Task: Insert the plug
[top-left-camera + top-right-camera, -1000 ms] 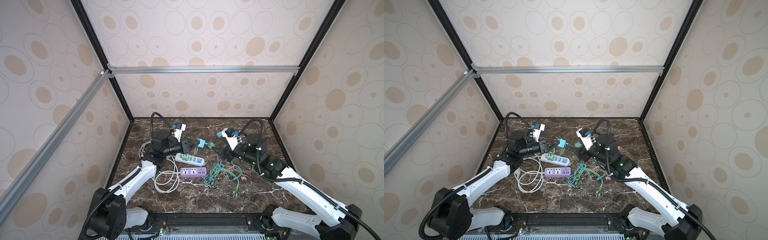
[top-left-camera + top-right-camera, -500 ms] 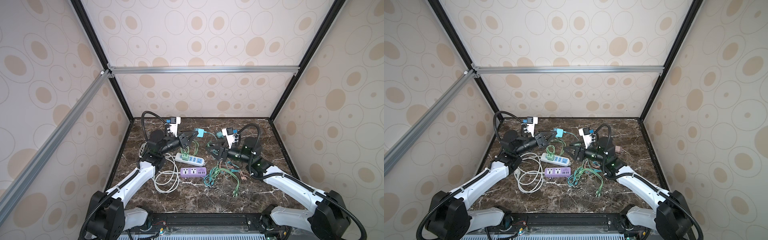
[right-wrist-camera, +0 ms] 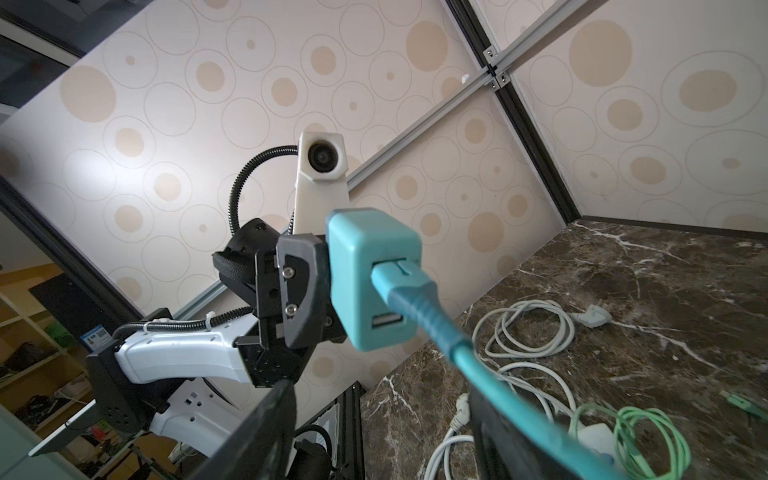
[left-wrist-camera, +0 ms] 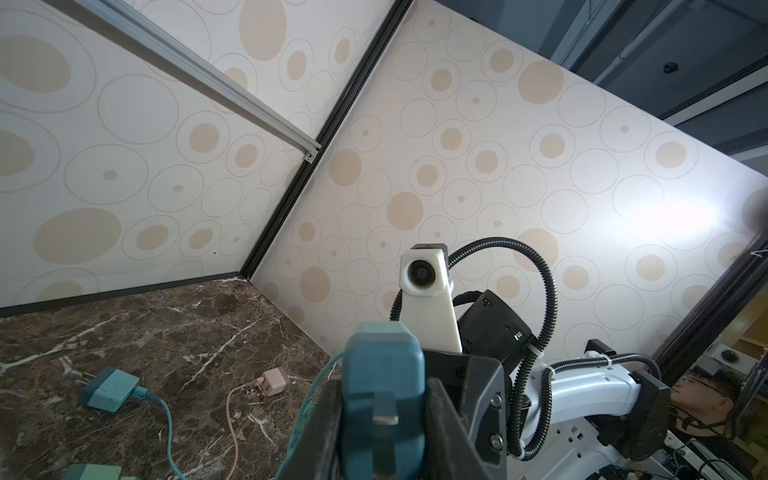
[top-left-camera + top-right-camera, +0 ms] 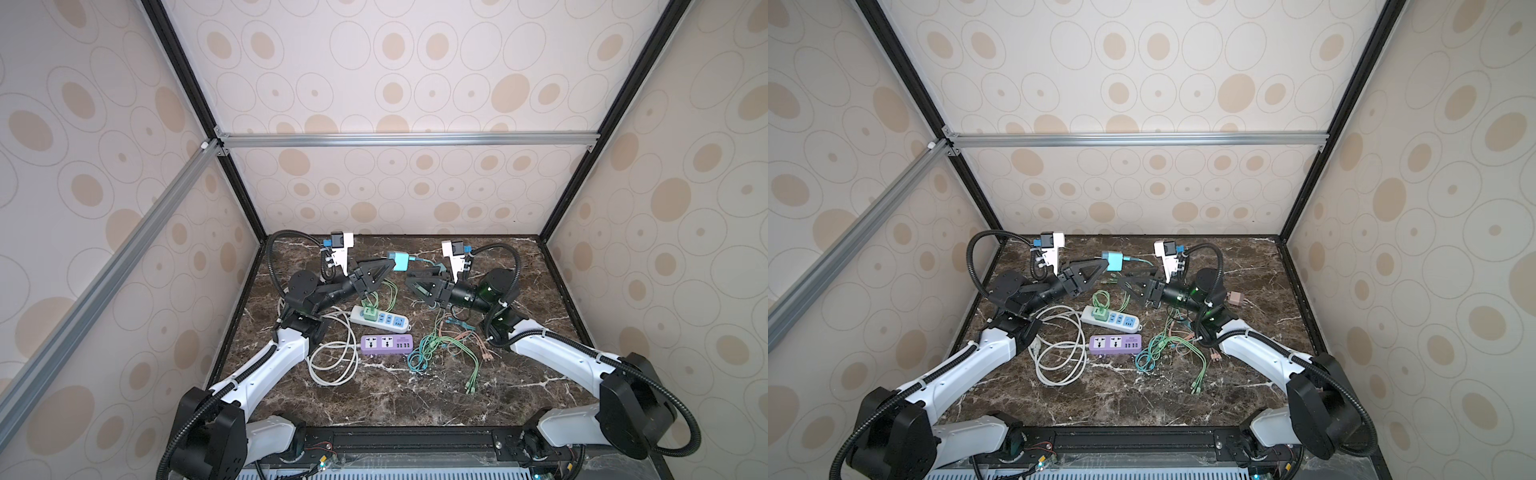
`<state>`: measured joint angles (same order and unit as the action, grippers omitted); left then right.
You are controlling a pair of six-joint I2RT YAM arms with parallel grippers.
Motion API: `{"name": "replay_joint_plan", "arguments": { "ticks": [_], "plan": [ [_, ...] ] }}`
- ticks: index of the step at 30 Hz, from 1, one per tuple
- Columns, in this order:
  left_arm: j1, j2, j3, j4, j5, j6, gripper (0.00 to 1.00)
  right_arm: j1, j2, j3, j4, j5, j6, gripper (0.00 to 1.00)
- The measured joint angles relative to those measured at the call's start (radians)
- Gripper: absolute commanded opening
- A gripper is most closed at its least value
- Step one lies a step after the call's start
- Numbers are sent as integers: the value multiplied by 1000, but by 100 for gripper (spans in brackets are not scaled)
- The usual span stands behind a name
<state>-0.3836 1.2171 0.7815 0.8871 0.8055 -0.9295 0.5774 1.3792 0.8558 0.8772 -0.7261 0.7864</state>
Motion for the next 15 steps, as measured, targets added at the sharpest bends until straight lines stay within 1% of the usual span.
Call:
{"name": "replay_joint_plan", "arguments": {
  "ticks": [7, 15],
  "plan": [
    [0, -13, -14, 77, 19, -18, 0, -1, 39, 54, 82, -18, 53, 59],
    [0, -11, -44, 176, 24, -62, 0, 5, 55, 97, 108, -31, 65, 53]
  ]
}}
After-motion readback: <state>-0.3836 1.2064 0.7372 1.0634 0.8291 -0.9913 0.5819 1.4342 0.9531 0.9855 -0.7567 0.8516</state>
